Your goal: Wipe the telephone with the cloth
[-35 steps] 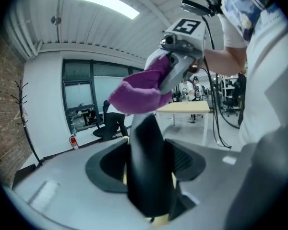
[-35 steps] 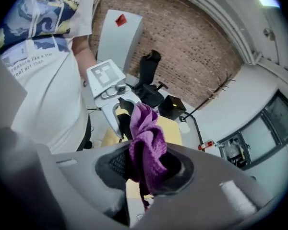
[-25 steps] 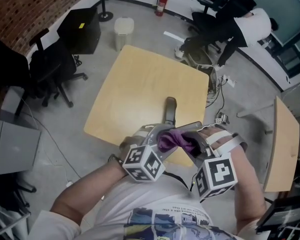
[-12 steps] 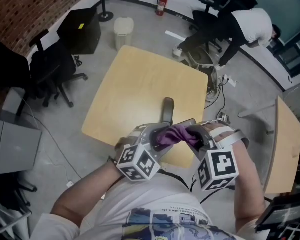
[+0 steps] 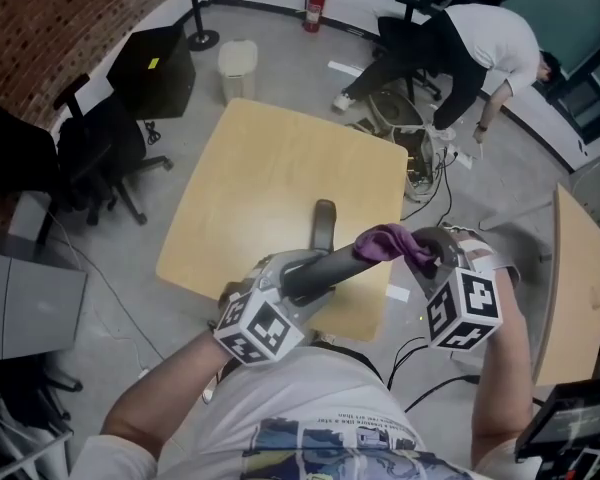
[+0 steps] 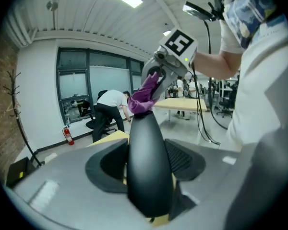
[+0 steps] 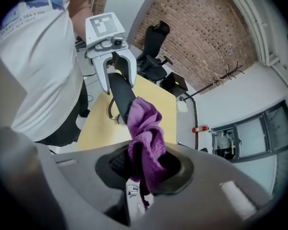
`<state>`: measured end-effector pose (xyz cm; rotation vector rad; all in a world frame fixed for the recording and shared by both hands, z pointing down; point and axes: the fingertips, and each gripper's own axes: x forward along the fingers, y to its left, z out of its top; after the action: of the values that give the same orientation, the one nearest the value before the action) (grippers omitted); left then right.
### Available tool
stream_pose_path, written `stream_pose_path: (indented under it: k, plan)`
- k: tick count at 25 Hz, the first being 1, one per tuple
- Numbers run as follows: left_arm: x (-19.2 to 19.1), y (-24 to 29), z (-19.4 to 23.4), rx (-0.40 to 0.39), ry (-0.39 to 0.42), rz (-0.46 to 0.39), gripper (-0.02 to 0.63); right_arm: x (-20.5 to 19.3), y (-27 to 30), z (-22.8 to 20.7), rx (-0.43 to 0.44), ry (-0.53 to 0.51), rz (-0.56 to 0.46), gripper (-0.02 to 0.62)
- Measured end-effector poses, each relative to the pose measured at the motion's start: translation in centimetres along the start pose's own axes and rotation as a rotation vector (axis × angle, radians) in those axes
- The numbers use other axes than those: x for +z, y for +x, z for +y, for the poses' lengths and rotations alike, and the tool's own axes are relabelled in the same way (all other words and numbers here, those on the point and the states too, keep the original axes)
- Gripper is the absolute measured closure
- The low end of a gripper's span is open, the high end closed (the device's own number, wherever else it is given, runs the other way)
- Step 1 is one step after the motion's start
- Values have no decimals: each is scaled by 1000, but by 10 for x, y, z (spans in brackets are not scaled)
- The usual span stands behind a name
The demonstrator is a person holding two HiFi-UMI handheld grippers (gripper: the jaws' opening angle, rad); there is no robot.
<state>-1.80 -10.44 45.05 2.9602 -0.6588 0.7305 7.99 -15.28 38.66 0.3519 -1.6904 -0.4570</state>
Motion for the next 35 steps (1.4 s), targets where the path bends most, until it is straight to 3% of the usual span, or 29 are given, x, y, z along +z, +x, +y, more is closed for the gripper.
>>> stream_pose_path:
  k: [3, 6, 14, 19, 26, 31, 35]
  plan:
    - [9, -6, 10, -22, -124, -50, 356, -20, 3, -14, -44, 113, -21, 511]
    - [15, -12, 25, -38, -308, -119, 356, -27, 3, -26, -71, 296, -122, 511]
    - [42, -29, 56, -146, -789, -389, 356, 2, -28, -69, -114, 844, -612, 511]
    - [60, -30, 61, -202, -1017, -541, 356, 16, -37, -79, -39, 1099, -834, 511]
    - [73, -25, 66, -251, -1145, -633, 356, 34, -35, -78, 2, 1193, -930, 511]
    - [76, -20, 67, -266, -1180, -655, 356, 38, -35, -66, 27, 1171, -936, 511]
    - [91, -18, 66, -340, -1259, -750, 356, 47, -37, -51, 75, 1144, -948, 511]
